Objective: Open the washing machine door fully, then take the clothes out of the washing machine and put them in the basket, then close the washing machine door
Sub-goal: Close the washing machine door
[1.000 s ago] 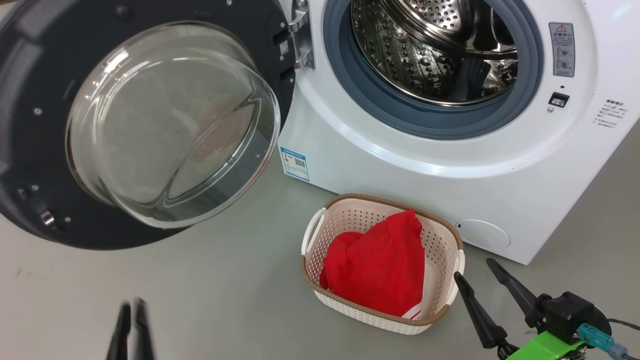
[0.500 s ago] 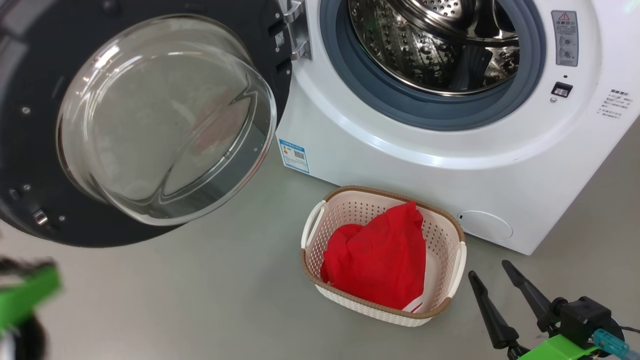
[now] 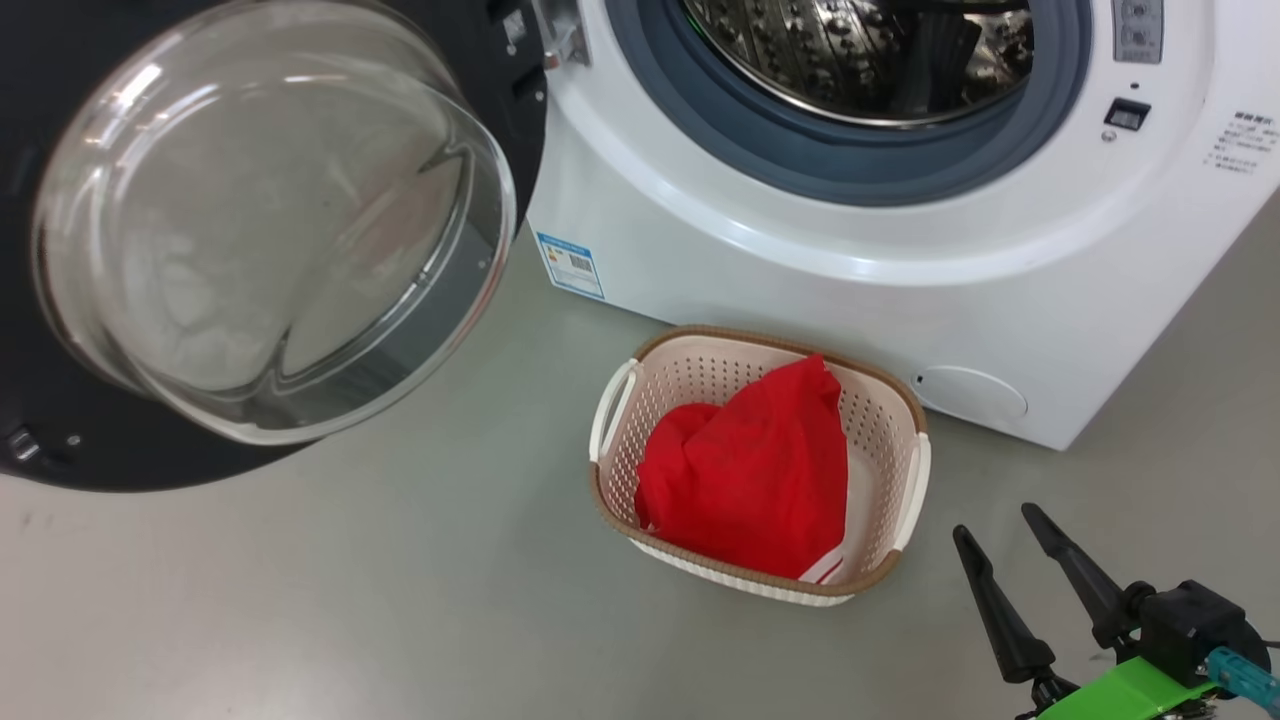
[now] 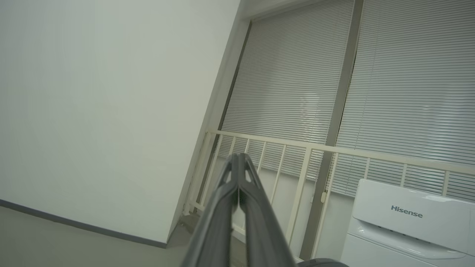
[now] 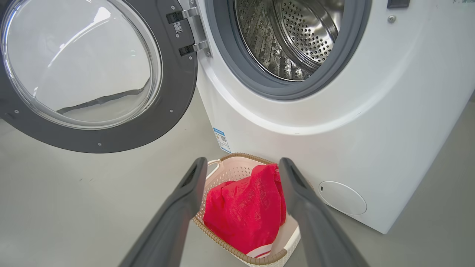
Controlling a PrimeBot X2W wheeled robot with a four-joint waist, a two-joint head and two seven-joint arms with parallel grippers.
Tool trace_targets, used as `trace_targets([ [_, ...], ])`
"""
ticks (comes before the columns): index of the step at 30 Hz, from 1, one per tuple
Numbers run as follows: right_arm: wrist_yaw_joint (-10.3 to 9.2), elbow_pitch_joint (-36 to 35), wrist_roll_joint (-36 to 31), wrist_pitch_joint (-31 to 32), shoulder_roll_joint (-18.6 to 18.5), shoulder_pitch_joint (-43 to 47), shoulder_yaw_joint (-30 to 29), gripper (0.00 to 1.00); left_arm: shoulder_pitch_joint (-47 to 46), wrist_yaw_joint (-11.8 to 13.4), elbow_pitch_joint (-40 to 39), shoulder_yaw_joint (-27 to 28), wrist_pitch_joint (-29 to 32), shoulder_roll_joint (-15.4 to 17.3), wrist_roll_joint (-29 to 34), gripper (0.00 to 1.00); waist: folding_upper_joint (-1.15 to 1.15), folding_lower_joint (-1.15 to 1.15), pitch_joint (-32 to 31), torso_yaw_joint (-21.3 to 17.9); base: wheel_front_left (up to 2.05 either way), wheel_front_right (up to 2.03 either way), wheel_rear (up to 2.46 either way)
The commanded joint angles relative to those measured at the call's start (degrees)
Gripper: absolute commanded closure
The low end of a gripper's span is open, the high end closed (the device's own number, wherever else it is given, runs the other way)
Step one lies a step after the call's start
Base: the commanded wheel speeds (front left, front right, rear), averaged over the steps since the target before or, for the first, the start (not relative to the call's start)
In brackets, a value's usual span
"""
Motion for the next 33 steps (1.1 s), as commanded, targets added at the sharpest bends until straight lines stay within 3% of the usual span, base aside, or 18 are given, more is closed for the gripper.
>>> trace_targets([
  [1, 0.36, -1.49, -0.11, -0.37, -1.24, -1.95, 0.84, 0.00, -2.33, -0.19, 2.18, 1.73, 1.93, 5.00, -0.99, 1.00, 0.00, 0.00, 1.24, -0.77, 0.00, 0.00, 0.00],
  [6, 0.36, -1.75, -0.07, -0.37, -1.88, -2.43, 1.01, 0.00, -7.27, 1.18, 15.92, 2.03, 11.05, 9.79, -3.58, 1.00, 0.00, 0.00, 2.87, -1.24, 0.00, 0.00, 0.00],
  [14, 0.36, -1.86, 0.01, -0.37, -2.29, -3.10, 1.65, 0.00, -8.95, 1.47, 26.22, 0.34, 25.61, 13.46, -5.95, 1.00, 0.00, 0.00, 4.28, -1.66, 0.00, 0.00, 0.00],
  [22, 0.36, -2.00, 0.29, -0.37, -2.79, -2.71, 2.16, 0.00, -8.03, 1.39, 27.59, -1.08, 33.59, 13.92, -7.18, 1.00, 0.00, 0.00, 4.96, -1.69, 0.00, 0.00, 0.00],
  [33, 0.36, -2.37, 0.46, -0.37, -3.62, -3.16, 2.42, 0.00, -5.49, 2.81, 24.15, -1.41, 36.13, 12.75, -7.88, 1.00, 0.00, 0.00, 5.87, -2.81, 0.00, 0.00, 0.00],
])
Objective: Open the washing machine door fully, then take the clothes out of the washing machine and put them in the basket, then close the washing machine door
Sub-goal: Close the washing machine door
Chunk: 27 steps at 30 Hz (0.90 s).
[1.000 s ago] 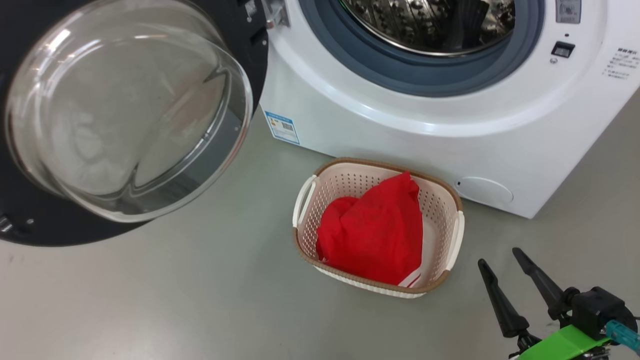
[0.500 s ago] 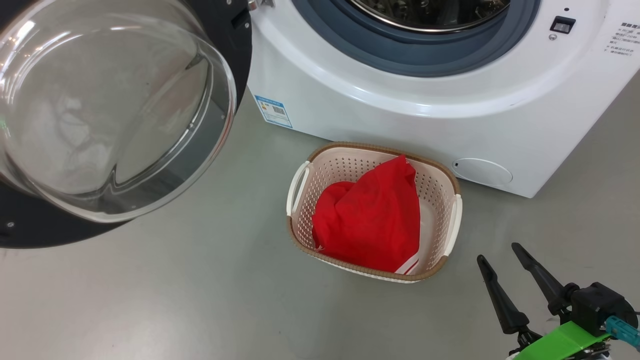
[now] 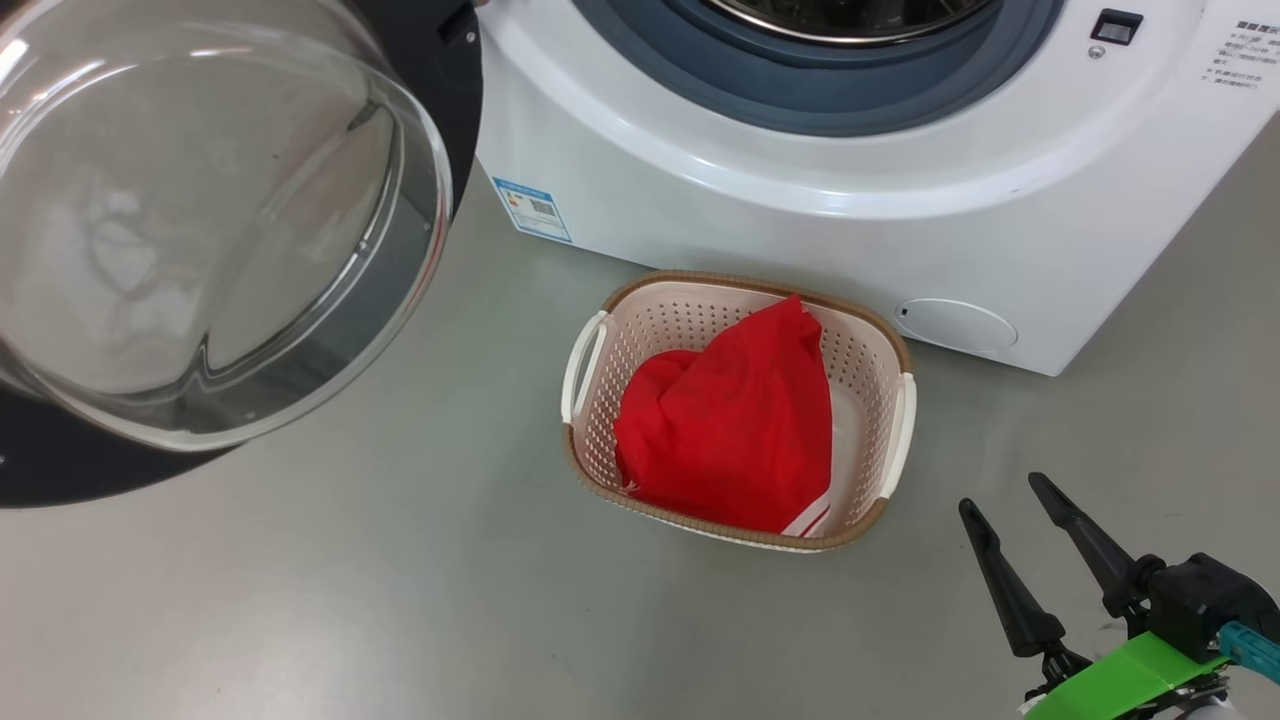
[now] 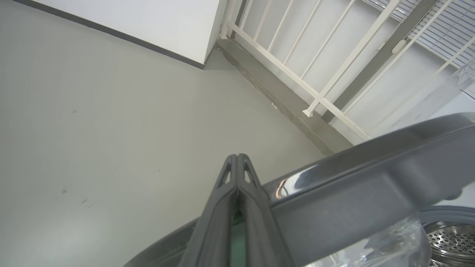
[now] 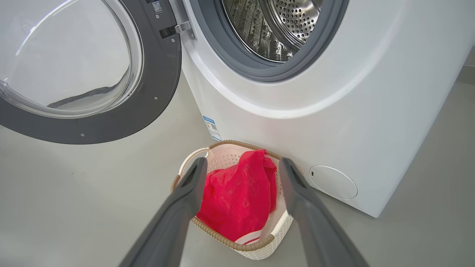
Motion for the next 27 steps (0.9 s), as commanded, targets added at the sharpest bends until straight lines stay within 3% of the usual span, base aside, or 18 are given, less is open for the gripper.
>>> trace_targets([
  [1, 0.36, -1.46, 0.37, -0.37, -0.84, -0.77, 1.22, 0.00, 1.57, 0.11, -1.93, 0.47, 1.64, 3.62, -0.71, 1.00, 0.00, 0.00, 0.03, -0.20, 0.00, 0.00, 0.00],
  [27, 0.36, -0.68, 0.15, -0.37, 1.94, 0.11, 0.23, 0.00, 8.45, -2.20, -12.17, -2.10, 18.44, 3.40, -7.17, 1.00, 0.00, 0.00, -3.58, 0.10, 0.00, 0.00, 0.00],
])
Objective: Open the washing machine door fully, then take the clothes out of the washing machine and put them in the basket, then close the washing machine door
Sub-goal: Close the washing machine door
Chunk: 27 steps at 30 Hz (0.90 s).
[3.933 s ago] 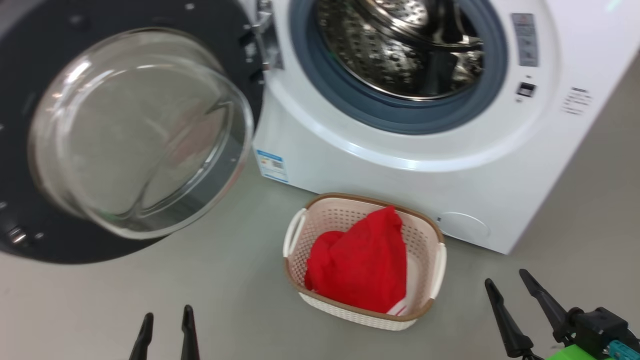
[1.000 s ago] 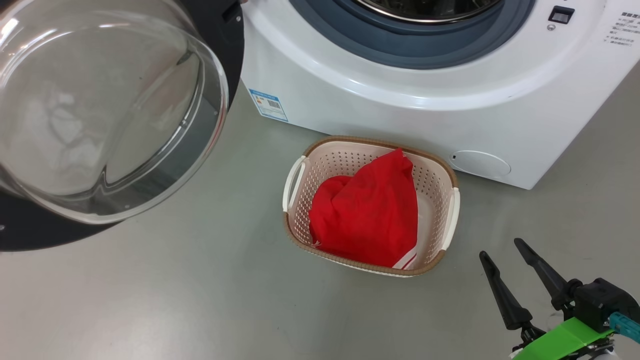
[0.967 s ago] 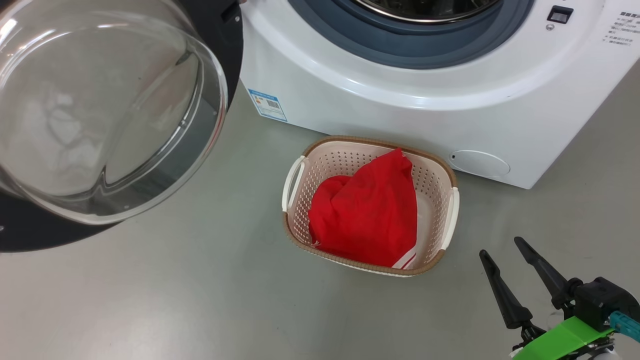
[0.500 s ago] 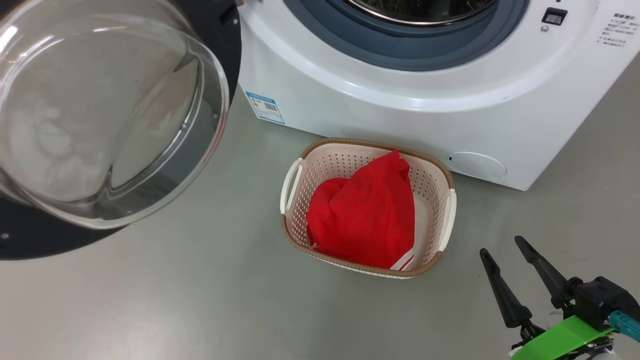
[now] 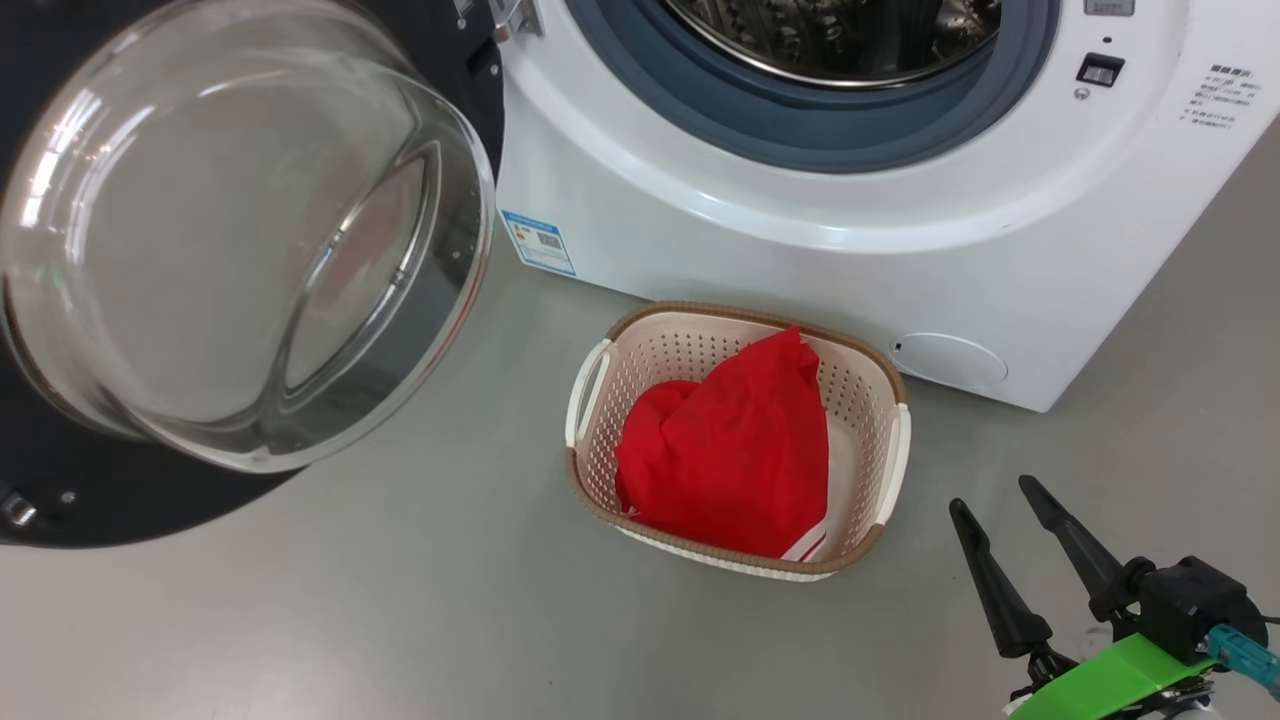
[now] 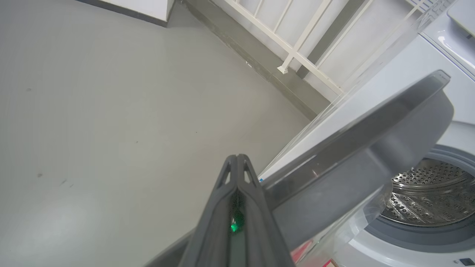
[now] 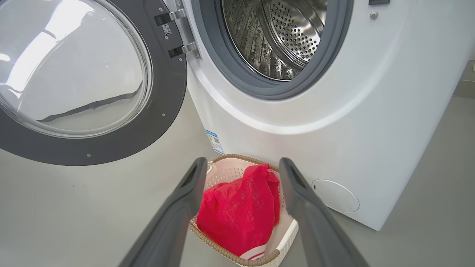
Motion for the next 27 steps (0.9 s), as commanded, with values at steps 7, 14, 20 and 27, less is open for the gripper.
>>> trace_targets([
  [7, 0.36, -0.81, 0.05, -0.37, 0.60, 0.87, 0.70, 0.00, 3.78, -1.02, -4.12, -0.13, 5.30, 3.14, -2.39, 1.00, 0.00, 0.00, -1.91, -0.28, 0.00, 0.00, 0.00],
  [14, 0.36, -0.68, -0.18, -0.37, 1.55, 1.37, 0.38, 0.00, 5.72, -1.36, -7.65, -1.21, 9.21, 3.64, -5.09, 1.00, 0.00, 0.00, -2.98, 0.04, 0.00, 0.00, 0.00],
  [20, 0.36, -0.60, -0.16, -0.37, 1.83, 1.44, 0.11, 0.00, 7.13, -1.54, -10.76, -3.10, 11.89, 3.88, -8.16, 1.00, 0.00, 0.00, -3.42, 0.41, 0.00, 0.00, 0.00],
  [27, 0.36, -0.67, -0.21, -0.37, 1.92, 1.82, -0.37, 0.00, 9.60, -1.57, -16.68, -7.30, 12.74, 4.40, -13.13, 1.00, 0.00, 0.00, -3.70, 0.69, 0.00, 0.00, 0.00],
])
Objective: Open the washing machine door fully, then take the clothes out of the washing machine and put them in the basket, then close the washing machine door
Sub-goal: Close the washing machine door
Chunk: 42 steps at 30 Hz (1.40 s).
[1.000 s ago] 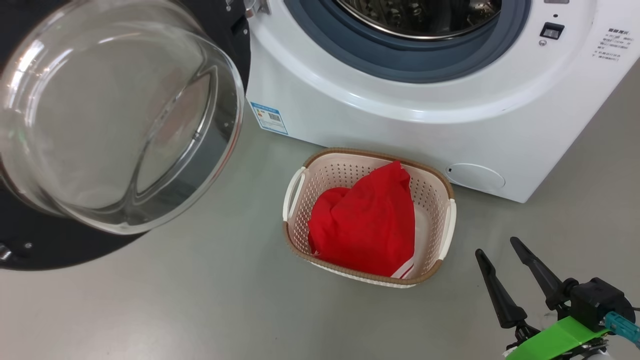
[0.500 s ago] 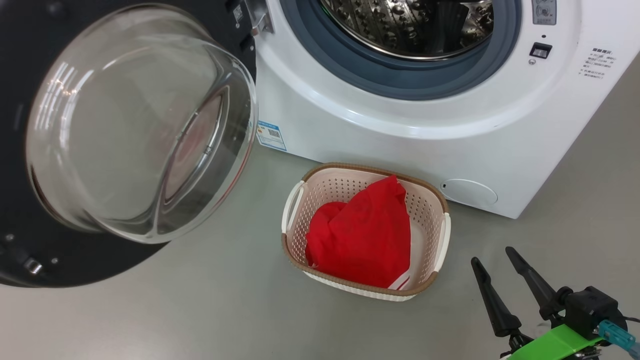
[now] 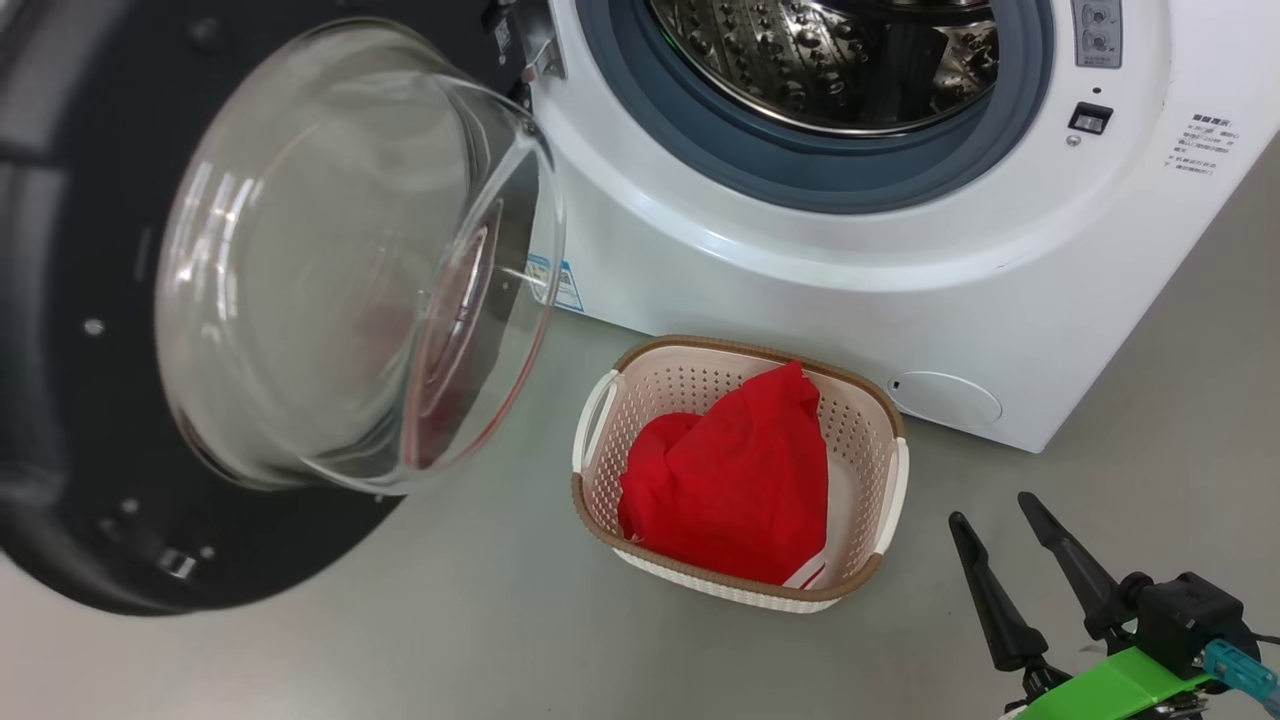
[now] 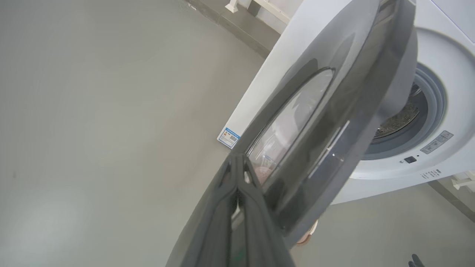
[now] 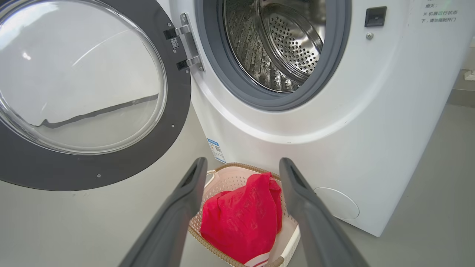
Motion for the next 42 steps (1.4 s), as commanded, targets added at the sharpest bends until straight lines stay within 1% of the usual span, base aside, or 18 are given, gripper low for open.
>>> trace_targets([
  [1, 0.36, -1.24, -0.20, -0.37, -0.43, 0.45, 0.94, 0.00, 1.09, -0.80, -3.28, -0.51, 0.90, 3.06, -2.10, 1.00, 0.00, 0.00, -0.13, 0.05, 0.00, 0.00, 0.00],
  [9, 0.36, -1.22, -0.24, -0.37, -0.09, 0.73, 0.69, 0.00, 2.82, -0.80, -9.39, -5.04, 0.60, 3.96, -7.13, 1.00, 0.00, 0.00, -0.43, 0.06, 0.00, 0.00, 0.00],
  [18, 0.36, -1.28, -0.22, -0.37, -0.09, 0.81, 0.21, 0.00, 3.82, -0.81, -16.90, -11.52, -2.91, 4.55, -11.76, 1.00, 0.00, 0.00, -0.55, -0.50, 0.00, 0.00, 0.00],
  [24, 0.36, -1.28, -0.20, -0.37, -0.09, 0.80, 0.07, 0.00, 2.99, -0.81, -21.31, -16.93, -5.52, 4.96, -13.45, 1.00, 0.00, 0.00, -0.54, -1.03, 0.00, 0.00, 0.00],
  [33, 0.36, -1.32, -0.19, -0.37, -0.15, 0.48, -0.30, 0.00, 0.54, -0.81, -27.07, -23.85, -10.37, 3.66, -14.64, 1.00, 0.00, 0.00, -0.10, -1.59, 0.00, 0.00, 0.00],
  [38, 0.36, -1.34, -0.22, -0.37, -0.19, 0.20, -0.54, 0.00, 0.00, -0.81, -28.12, -26.34, -12.84, 3.10, -14.90, 1.00, 0.00, 0.00, -0.04, -2.13, 0.00, 0.00, 0.00],
  [42, 0.36, -1.29, -0.23, -0.37, -0.05, 0.14, -0.63, 0.00, 0.16, -0.81, -27.54, -27.46, -14.28, 3.86, -14.82, 1.00, 0.00, 0.00, -0.23, -2.57, 0.00, 0.00, 0.00],
])
